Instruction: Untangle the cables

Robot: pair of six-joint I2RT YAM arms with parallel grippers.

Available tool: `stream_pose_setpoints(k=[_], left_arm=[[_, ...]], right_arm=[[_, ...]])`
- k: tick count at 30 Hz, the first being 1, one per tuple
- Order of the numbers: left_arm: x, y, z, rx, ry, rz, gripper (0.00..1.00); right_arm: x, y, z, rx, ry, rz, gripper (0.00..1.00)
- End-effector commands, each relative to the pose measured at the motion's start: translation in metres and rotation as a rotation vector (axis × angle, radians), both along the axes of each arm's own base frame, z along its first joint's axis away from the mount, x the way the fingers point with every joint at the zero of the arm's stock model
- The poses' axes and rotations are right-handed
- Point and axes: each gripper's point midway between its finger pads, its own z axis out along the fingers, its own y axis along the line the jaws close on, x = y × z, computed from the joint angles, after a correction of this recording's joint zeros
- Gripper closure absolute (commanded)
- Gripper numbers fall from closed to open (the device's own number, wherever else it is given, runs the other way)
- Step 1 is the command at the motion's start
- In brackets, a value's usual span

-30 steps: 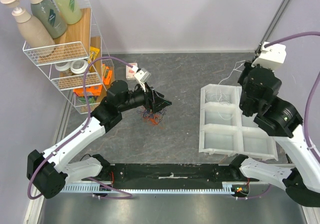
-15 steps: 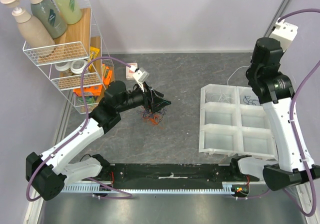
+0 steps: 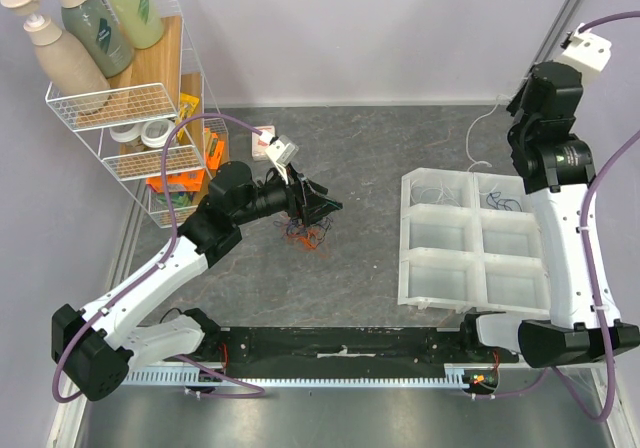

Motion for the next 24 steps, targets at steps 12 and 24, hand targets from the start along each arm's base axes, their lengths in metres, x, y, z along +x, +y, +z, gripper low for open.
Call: stream_pose_setpoints(k=[12, 24], left_arm=[[-0.006, 0.0, 0.014, -0.037, -0.061, -0.032, 0.29], [-0.009, -0.003, 0.014, -0.047, -0.046, -0.049, 0.3]], right_arm=[[0.0, 0.035, -0.108, 0.182, 0.084, 0.16, 1.0], [-0.009, 0.042, -0.243, 0.221, 0.336, 0.17, 1.0]])
